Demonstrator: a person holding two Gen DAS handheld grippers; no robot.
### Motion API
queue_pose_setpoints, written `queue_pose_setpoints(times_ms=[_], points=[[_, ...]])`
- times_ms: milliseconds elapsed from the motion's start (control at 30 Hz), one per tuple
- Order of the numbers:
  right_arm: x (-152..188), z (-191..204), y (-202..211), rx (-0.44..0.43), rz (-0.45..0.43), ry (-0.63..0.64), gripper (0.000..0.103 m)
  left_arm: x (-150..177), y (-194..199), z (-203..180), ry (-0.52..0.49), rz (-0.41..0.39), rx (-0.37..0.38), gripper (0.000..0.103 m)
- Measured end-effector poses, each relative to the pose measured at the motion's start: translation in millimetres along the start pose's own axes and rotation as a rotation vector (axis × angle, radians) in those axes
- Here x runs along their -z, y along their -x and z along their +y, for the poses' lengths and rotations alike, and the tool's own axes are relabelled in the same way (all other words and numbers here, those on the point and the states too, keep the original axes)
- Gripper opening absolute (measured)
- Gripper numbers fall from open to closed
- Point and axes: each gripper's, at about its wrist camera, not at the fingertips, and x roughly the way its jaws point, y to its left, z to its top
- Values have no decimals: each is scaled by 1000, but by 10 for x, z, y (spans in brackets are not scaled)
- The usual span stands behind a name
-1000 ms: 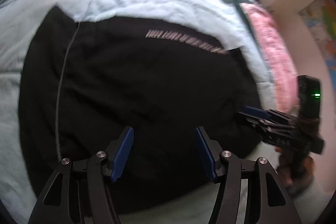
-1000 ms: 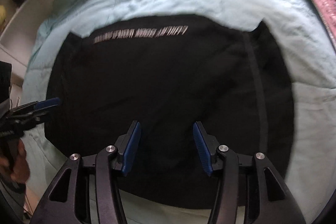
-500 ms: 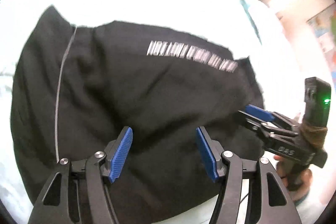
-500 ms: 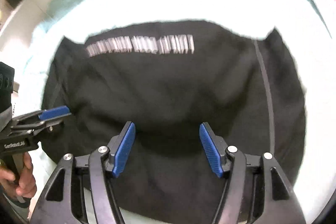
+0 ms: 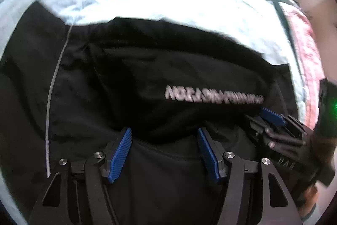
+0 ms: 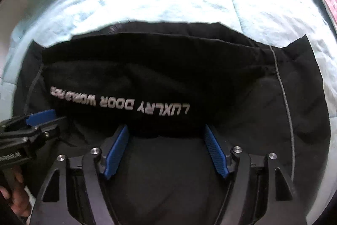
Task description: Fold large clothes
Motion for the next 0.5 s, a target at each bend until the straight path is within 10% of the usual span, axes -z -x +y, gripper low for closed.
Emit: queue_pose_setpoints(times_ms=[233, 500], points=[[590, -26, 936, -161, -99, 86, 73, 646, 689, 46, -98, -43, 120, 65], [1032, -87, 270, -94, 37, 59, 74, 997, -19, 17, -60, 43, -31, 67]])
